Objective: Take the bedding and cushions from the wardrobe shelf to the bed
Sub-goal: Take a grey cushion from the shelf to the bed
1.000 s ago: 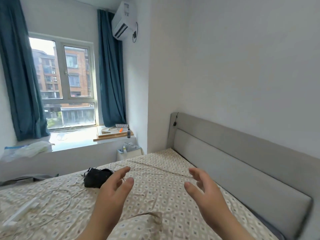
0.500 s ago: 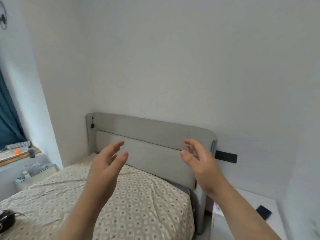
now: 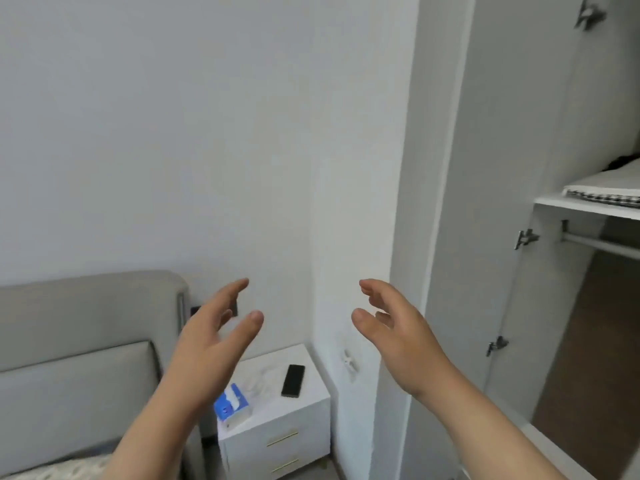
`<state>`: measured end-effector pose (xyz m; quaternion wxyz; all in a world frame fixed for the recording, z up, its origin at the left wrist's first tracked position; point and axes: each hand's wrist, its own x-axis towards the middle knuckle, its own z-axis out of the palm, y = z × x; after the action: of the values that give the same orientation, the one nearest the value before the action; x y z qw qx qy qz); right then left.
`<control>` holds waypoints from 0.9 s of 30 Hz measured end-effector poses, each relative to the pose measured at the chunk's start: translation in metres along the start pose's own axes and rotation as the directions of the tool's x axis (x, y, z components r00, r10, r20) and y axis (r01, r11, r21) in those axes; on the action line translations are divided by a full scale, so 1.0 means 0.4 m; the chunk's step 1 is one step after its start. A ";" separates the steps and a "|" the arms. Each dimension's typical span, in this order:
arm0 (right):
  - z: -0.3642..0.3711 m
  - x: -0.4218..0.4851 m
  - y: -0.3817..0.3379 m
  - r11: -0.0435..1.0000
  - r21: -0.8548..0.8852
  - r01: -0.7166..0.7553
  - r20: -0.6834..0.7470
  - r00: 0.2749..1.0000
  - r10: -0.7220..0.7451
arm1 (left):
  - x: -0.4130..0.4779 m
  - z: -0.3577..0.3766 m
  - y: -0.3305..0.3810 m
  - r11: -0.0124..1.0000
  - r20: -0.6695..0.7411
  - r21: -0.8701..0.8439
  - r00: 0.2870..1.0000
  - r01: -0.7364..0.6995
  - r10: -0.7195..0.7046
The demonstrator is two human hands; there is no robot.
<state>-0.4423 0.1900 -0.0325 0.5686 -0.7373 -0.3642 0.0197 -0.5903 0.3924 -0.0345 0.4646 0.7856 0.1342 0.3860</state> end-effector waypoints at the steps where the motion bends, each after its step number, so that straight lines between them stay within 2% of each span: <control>1: -0.023 -0.001 0.007 0.999 -0.046 -0.011 -0.039 0.999 0.009 | 0.027 0.026 -0.008 1.000 0.043 -0.006 0.999 -0.008 0.008; 5: -0.108 -0.016 0.020 0.975 -0.205 -0.082 -0.215 0.976 0.037 | 0.111 0.146 -0.039 0.995 0.215 -0.054 0.972 -0.084 0.094; 7: -0.150 -0.045 0.035 0.951 -0.268 -0.155 -0.318 0.946 0.065 | 0.129 0.218 -0.040 0.988 0.310 -0.134 0.943 -0.083 0.122; 10: -0.220 -0.117 0.040 0.905 -0.321 -0.278 -0.435 0.892 0.120 | 0.124 0.336 -0.028 0.970 0.426 -0.235 0.891 -0.060 0.158; 13: -0.302 -0.209 0.048 0.850 -0.351 -0.393 -0.574 0.808 0.136 | 0.102 0.460 0.012 0.945 0.531 -0.319 0.811 -0.075 0.244; 16: -0.377 -0.293 0.046 0.810 -0.329 -0.485 -0.670 0.724 0.161 | 0.081 0.571 0.071 0.916 0.584 -0.390 0.746 -0.089 0.321; 19: -0.470 -0.361 0.049 0.785 -0.327 -0.525 -0.757 0.644 0.116 | 0.063 0.695 0.143 0.884 0.606 -0.458 0.695 -0.093 0.388; 24: -0.600 -0.413 0.090 0.750 -0.330 -0.574 -0.825 0.561 0.067 | 0.044 0.852 0.236 0.850 0.640 -0.523 0.627 -0.067 0.444; 27: -0.681 -0.401 0.118 0.772 -0.308 -0.556 -0.851 0.524 0.038 | 0.057 0.921 0.272 0.849 0.634 -0.520 0.624 -0.093 0.457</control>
<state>-0.4150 -0.1283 -0.0384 0.4197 -0.8453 0.0845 -0.3196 -0.3217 0.1168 -0.0323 0.5756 0.7579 -0.2813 0.1228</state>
